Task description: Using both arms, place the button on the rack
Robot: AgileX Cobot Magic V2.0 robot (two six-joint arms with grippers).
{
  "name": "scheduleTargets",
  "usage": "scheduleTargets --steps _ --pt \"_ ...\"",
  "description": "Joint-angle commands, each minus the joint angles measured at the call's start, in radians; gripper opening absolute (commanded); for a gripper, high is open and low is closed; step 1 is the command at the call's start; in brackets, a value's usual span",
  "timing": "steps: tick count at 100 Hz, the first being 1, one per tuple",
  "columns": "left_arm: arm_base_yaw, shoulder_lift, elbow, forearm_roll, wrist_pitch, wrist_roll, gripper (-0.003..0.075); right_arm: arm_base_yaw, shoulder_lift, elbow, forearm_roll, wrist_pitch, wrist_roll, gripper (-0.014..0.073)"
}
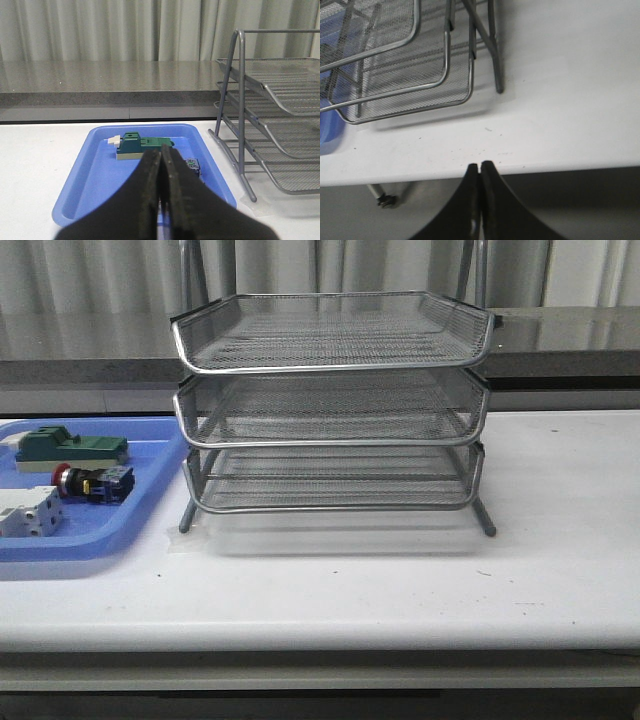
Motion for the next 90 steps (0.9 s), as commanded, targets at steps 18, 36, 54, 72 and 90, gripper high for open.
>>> scheduleTargets --steps 18,36,54,72,90 --pt "-0.001 -0.032 0.047 -0.009 -0.079 -0.011 -0.002 -0.004 0.16 -0.034 0.348 -0.112 -0.174 0.0053" --pt "-0.001 -0.032 0.047 -0.009 -0.079 -0.011 -0.002 -0.004 0.237 -0.034 0.657 -0.124 -0.421 0.0262" --pt "-0.001 -0.032 0.047 -0.009 -0.079 -0.011 -0.002 -0.004 0.338 -0.034 0.985 -0.1 -0.702 0.0307" --pt "-0.001 -0.032 0.047 -0.009 -0.079 -0.011 -0.002 -0.004 0.465 -0.034 1.196 -0.047 -0.909 0.0307" --pt "-0.001 -0.032 0.047 -0.009 -0.079 -0.011 -0.002 -0.004 0.563 -0.037 1.266 -0.028 -0.979 0.0307"
